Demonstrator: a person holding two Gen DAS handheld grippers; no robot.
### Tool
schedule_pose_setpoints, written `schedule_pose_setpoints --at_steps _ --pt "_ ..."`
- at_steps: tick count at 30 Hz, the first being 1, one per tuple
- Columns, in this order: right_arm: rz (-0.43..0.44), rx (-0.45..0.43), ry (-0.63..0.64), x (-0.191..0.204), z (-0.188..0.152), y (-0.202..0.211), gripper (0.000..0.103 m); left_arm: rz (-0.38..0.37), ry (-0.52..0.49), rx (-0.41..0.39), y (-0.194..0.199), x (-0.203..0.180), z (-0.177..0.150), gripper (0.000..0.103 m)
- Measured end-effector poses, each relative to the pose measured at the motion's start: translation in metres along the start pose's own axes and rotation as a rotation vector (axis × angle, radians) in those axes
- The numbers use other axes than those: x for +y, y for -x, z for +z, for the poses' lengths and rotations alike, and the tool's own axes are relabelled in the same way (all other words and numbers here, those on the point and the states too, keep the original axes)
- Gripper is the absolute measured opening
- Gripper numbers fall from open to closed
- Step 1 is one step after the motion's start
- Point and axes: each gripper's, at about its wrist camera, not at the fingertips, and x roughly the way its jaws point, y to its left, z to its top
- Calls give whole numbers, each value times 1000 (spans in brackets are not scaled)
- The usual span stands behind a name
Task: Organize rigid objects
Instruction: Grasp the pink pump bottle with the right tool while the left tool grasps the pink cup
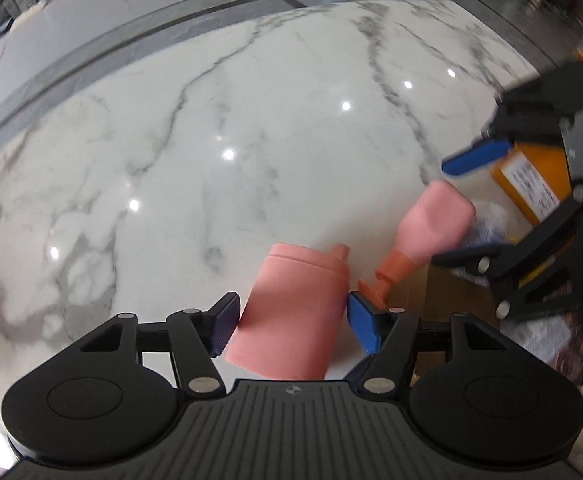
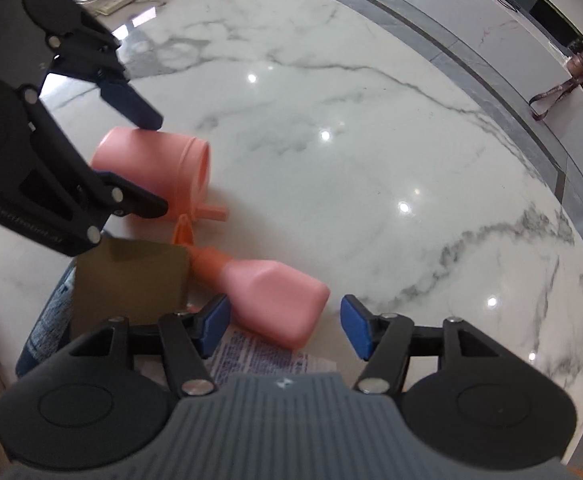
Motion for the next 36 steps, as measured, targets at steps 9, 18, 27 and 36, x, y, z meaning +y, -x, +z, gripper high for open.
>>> schedule_pose_setpoints --at_steps 9,18,27,36 --pt "33 -24 -309 -37 16 -13 63 49 173 26 3 29 -2 67" --pt "44 -20 -166 -28 44 -16 59 38 206 66 -13 35 9 69" --pt "103 57 -297 -43 48 -48 36 21 278 88 -10 42 8 62" --pt "39 -146 -382 -30 -2 14 27 72 333 -162 49 7 -28 61"
